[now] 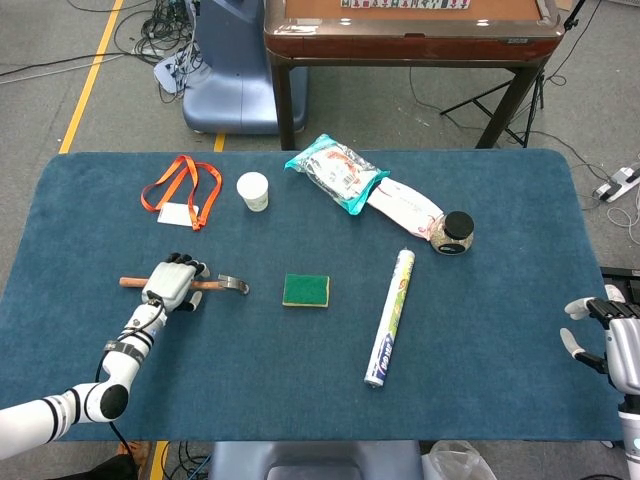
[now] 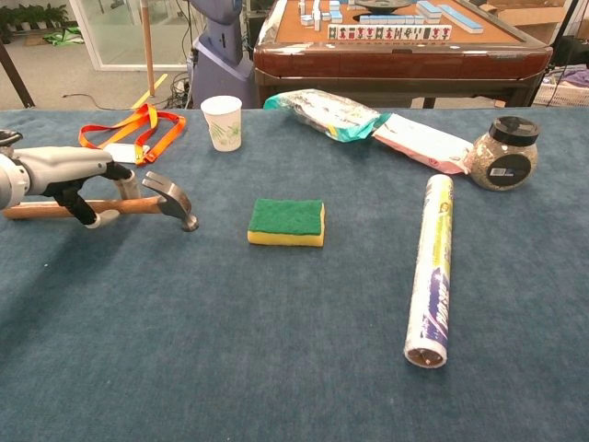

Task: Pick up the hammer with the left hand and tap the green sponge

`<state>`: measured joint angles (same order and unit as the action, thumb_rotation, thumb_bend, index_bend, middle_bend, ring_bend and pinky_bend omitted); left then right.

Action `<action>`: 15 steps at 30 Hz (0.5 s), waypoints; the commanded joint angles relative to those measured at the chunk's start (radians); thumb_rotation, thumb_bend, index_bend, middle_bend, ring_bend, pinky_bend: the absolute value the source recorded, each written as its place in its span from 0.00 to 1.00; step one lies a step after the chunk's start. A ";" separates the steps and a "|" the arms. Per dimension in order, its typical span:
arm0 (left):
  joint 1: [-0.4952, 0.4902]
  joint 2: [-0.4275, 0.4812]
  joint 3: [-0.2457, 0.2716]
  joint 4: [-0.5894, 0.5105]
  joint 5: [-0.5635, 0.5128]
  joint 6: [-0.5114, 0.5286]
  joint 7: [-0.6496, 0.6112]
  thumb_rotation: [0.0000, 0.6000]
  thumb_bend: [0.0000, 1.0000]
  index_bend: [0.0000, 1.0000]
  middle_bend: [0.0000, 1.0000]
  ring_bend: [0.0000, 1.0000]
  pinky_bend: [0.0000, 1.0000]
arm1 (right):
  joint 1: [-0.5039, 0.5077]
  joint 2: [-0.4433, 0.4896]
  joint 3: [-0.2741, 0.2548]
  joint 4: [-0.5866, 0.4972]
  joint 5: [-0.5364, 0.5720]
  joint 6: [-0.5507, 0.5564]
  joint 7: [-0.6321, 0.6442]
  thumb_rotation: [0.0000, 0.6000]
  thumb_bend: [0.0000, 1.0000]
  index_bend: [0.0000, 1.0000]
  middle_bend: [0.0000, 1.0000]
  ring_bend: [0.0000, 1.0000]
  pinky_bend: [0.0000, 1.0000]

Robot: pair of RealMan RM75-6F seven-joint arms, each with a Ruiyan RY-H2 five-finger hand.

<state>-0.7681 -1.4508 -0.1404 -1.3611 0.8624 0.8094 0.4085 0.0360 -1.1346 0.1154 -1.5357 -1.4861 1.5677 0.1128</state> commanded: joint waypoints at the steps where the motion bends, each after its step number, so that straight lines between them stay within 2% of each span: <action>1: -0.003 -0.002 0.003 0.001 -0.001 0.003 0.003 1.00 0.45 0.33 0.31 0.14 0.07 | 0.000 0.000 0.000 0.000 0.000 0.000 0.000 1.00 0.26 0.47 0.50 0.45 0.42; 15: -0.013 -0.025 0.010 0.022 -0.009 0.013 0.001 1.00 0.45 0.34 0.34 0.17 0.07 | -0.001 0.002 0.001 0.000 0.003 -0.001 0.004 1.00 0.26 0.47 0.50 0.45 0.42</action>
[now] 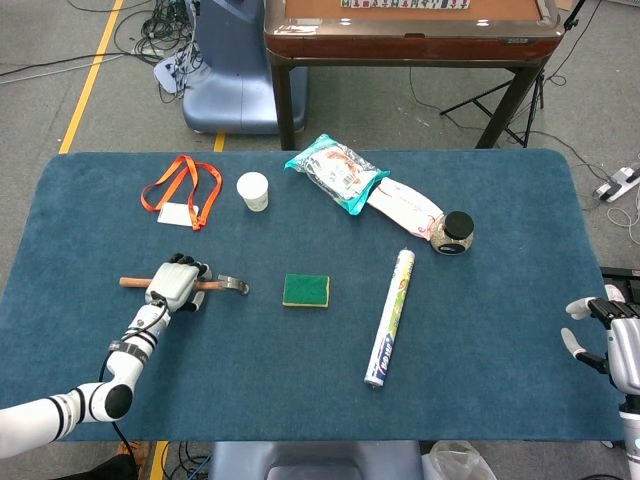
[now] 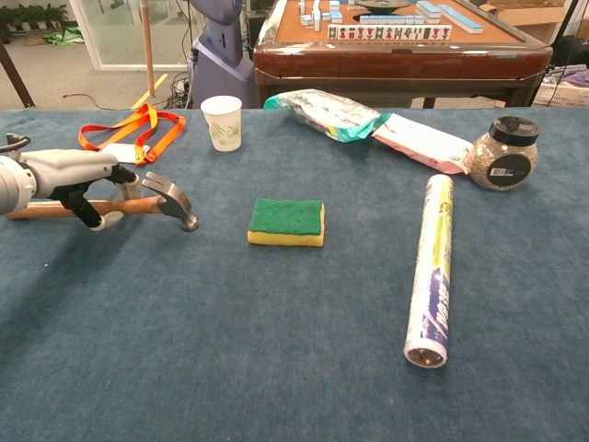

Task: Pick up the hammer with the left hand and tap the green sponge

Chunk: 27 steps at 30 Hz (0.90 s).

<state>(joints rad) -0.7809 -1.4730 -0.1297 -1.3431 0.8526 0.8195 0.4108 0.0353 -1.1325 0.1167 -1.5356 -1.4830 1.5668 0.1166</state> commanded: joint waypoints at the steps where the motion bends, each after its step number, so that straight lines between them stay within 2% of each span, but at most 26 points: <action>1: -0.001 -0.004 -0.001 0.006 0.000 0.004 -0.003 1.00 0.45 0.35 0.35 0.18 0.07 | 0.000 0.000 0.000 0.000 0.000 0.000 0.000 1.00 0.26 0.47 0.50 0.45 0.42; 27: -0.002 -0.019 0.005 0.040 -0.023 0.011 -0.002 1.00 0.45 0.42 0.44 0.28 0.07 | 0.002 0.000 -0.001 -0.001 0.001 -0.007 -0.002 1.00 0.26 0.47 0.50 0.45 0.42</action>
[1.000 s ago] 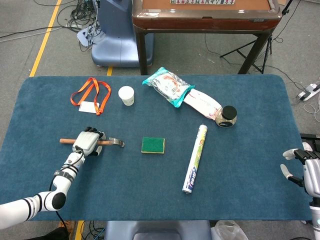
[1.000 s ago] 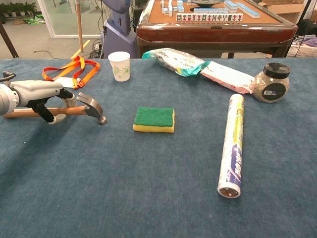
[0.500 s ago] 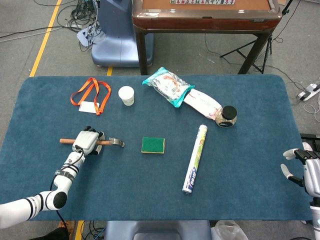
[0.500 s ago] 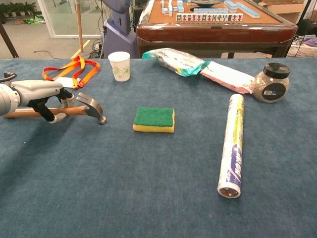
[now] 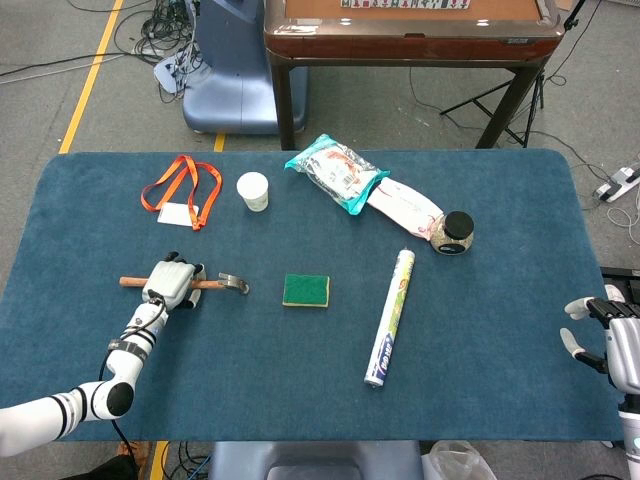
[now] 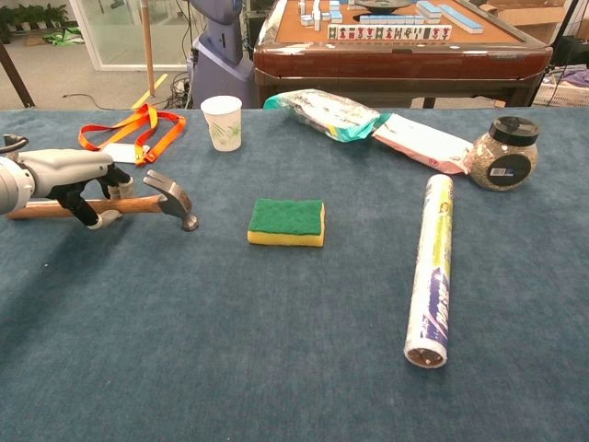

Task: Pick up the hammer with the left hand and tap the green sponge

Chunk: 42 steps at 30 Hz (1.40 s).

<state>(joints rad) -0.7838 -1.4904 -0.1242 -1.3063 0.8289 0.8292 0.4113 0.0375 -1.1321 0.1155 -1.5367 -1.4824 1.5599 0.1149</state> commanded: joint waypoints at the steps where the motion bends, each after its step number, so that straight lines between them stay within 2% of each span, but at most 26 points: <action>1: 0.001 -0.003 -0.002 0.007 0.002 0.003 -0.004 1.00 0.45 0.42 0.45 0.29 0.07 | 0.000 0.000 0.000 0.000 0.000 -0.001 0.000 1.00 0.26 0.47 0.50 0.45 0.42; 8: 0.006 -0.010 -0.005 0.024 0.025 0.010 -0.026 1.00 0.45 0.51 0.54 0.37 0.07 | 0.001 0.000 0.000 0.000 -0.001 -0.002 0.003 1.00 0.26 0.47 0.50 0.45 0.42; 20: 0.019 -0.019 -0.007 0.059 0.123 0.019 -0.101 1.00 0.45 0.56 0.60 0.40 0.09 | 0.001 0.000 0.000 0.001 0.001 -0.003 0.004 1.00 0.26 0.47 0.50 0.45 0.42; 26: 0.034 -0.024 -0.001 0.093 0.244 0.018 -0.227 1.00 0.45 0.59 0.62 0.42 0.30 | 0.001 0.000 -0.001 0.001 -0.002 -0.001 0.003 1.00 0.26 0.47 0.50 0.45 0.42; 31: 0.045 -0.042 0.006 0.143 0.351 0.049 -0.337 1.00 0.45 0.63 0.67 0.47 0.48 | 0.001 0.000 -0.001 0.001 -0.001 -0.001 0.002 1.00 0.26 0.47 0.50 0.45 0.42; 42: 0.051 -0.052 0.021 0.215 0.542 0.125 -0.604 1.00 0.46 0.68 0.73 0.55 0.62 | 0.001 -0.001 -0.002 0.000 -0.002 -0.002 0.000 1.00 0.26 0.47 0.50 0.45 0.42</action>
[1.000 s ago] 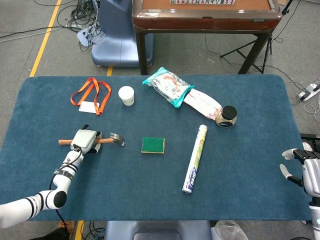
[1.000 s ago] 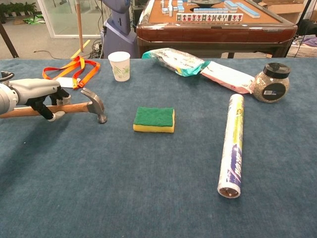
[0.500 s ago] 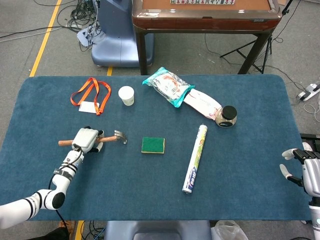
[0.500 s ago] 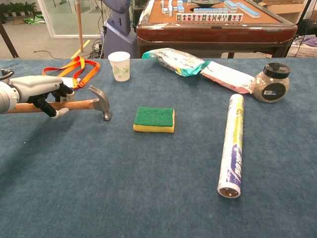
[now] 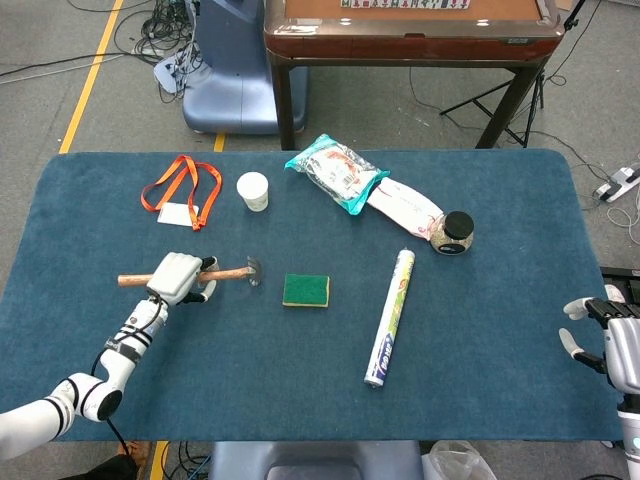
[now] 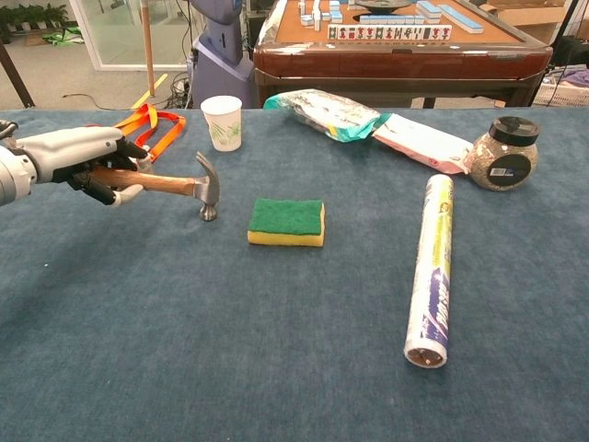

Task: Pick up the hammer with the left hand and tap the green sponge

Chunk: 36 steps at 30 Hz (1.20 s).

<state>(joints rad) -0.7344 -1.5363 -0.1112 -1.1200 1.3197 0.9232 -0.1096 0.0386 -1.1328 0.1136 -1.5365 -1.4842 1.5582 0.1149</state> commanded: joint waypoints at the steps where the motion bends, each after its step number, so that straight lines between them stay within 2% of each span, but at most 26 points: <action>1: 0.001 -0.008 0.009 0.036 0.063 0.037 -0.105 1.00 0.46 0.68 0.73 0.55 0.63 | 0.000 0.000 0.000 0.000 0.000 0.000 0.000 1.00 0.26 0.47 0.50 0.45 0.42; 7: 0.002 -0.019 0.016 0.066 0.125 0.078 -0.233 1.00 0.47 0.70 0.75 0.57 0.72 | 0.000 0.001 -0.001 -0.001 -0.001 0.000 0.000 1.00 0.26 0.47 0.50 0.45 0.42; 10: 0.003 -0.023 0.016 0.072 0.161 0.117 -0.336 1.00 0.47 0.71 0.76 0.57 0.73 | 0.000 0.001 -0.001 -0.001 -0.001 0.000 0.001 1.00 0.26 0.47 0.50 0.45 0.42; 18: 0.005 -0.064 0.044 0.143 0.279 0.259 -0.541 1.00 0.47 0.71 0.77 0.59 0.80 | 0.002 0.001 -0.003 -0.002 -0.003 -0.005 -0.001 1.00 0.26 0.47 0.50 0.45 0.42; 25: -0.001 -0.140 0.058 0.244 0.346 0.372 -0.570 1.00 0.47 0.72 0.78 0.61 0.81 | 0.003 0.001 -0.005 -0.001 -0.002 -0.010 -0.001 1.00 0.26 0.47 0.50 0.45 0.41; 36: -0.033 -0.220 0.079 0.382 0.377 0.393 -0.532 1.00 0.47 0.72 0.79 0.61 0.82 | 0.004 0.002 -0.004 0.000 0.003 -0.013 0.002 1.00 0.26 0.47 0.50 0.45 0.41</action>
<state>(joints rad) -0.7608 -1.7446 -0.0367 -0.7532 1.6930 1.3165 -0.6485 0.0424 -1.1307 0.1101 -1.5361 -1.4815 1.5452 0.1166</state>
